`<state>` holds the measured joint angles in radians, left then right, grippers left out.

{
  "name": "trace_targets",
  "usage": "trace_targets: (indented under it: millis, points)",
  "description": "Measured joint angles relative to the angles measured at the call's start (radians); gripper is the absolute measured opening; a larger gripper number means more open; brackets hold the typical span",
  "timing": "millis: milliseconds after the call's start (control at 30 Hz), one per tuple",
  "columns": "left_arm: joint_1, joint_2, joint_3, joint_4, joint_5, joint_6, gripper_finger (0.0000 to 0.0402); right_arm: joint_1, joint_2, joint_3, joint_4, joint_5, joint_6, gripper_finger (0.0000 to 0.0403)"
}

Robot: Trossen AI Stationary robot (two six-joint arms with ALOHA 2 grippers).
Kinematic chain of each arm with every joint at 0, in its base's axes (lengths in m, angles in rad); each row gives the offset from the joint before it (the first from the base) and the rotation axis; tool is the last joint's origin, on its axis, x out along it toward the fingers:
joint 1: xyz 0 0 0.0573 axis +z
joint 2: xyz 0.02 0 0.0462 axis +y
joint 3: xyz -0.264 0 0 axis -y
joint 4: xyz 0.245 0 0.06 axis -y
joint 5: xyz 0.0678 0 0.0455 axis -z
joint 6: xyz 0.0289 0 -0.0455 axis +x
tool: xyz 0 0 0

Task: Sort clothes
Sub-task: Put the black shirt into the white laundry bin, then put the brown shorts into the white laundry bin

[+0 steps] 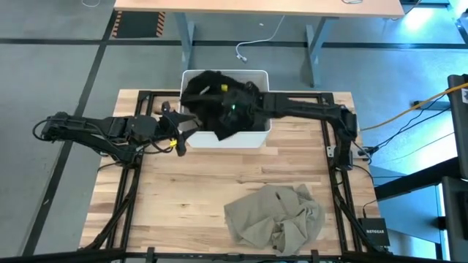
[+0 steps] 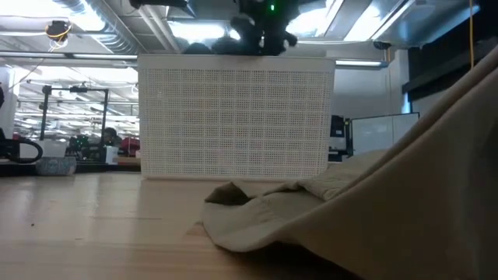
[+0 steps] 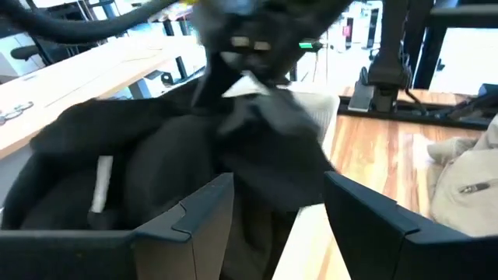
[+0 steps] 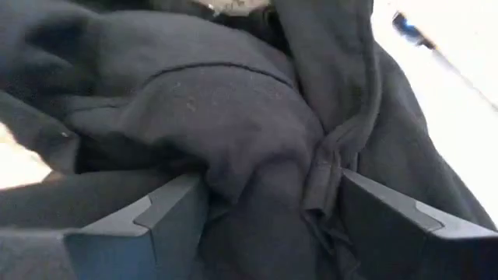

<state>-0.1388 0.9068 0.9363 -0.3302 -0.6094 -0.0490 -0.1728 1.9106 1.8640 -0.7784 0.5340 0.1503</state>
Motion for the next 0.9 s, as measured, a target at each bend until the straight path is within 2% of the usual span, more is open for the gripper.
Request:
trace_targets:
  millis: [167, 300, 433, 667, 800, 900]
  points:
    - [0.000, 0.002, 0.000, -0.024, 0.000, 0.011, 0.0194, -0.067, 0.006, -0.084, 0.014, -0.139, 0.015, 0.0287]
    - [0.000, 0.002, 0.000, -0.070, 0.000, 0.004, 0.0194, -0.055, 0.009, -0.105, -0.100, -0.073, -0.004, 0.0287]
    - [0.000, 0.002, 0.000, -0.080, 0.000, -0.020, 0.0194, -0.007, -0.047, -0.007, -0.194, -0.065, -0.024, 0.0287]
    - [0.000, 0.002, 0.000, -0.086, 0.000, -0.036, 0.0194, 0.184, -0.151, 0.170, -0.381, -0.189, -0.002, 0.0287]
    - [0.000, 0.002, 0.000, -0.106, 0.000, -0.042, 0.0194, 0.351, -0.189, 0.186, -0.512, -0.258, 0.130, 0.0287]
    - [0.000, 0.001, 0.000, -0.092, 0.000, -0.022, 0.0194, 0.504, -0.187, 0.164, -0.605, -0.268, 0.264, 0.0287]
